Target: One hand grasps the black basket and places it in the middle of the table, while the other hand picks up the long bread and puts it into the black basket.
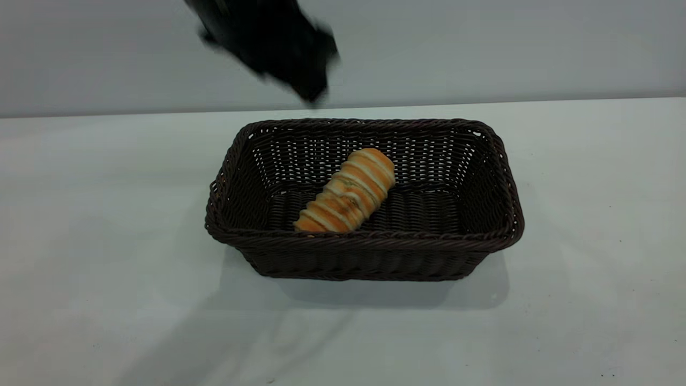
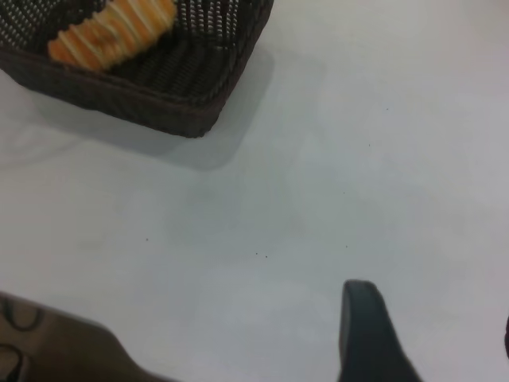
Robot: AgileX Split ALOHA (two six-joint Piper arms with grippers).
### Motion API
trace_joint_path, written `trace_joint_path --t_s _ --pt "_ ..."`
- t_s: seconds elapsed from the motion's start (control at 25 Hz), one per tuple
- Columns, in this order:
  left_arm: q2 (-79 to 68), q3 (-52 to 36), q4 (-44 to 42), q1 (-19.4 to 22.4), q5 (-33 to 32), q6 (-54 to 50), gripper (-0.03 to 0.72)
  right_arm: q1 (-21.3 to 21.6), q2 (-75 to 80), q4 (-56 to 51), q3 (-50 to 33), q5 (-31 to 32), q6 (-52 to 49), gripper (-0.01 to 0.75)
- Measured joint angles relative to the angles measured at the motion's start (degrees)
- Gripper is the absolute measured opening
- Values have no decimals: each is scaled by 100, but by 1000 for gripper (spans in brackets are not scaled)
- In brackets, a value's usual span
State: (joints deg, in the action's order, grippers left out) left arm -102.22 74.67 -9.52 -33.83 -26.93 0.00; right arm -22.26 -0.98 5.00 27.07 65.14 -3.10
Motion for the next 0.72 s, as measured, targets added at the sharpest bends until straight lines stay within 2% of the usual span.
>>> trace_joint_path --t_s 0.2,0.44,0.52,0.72 --pt "1759 0 -207 0 -1354 30 604 0 0 0 0 0 0 425" --pt "3541 0 -212 0 -3468 -118 593 0 0 0 0 0 0 425" --pt "3982 -87 -212 0 -3962 -144 591 0 0 0 0 0 0 425" --pt "4841 -1022 -2 0 -3994 -369 591 0 0 0 0 1 0 425"
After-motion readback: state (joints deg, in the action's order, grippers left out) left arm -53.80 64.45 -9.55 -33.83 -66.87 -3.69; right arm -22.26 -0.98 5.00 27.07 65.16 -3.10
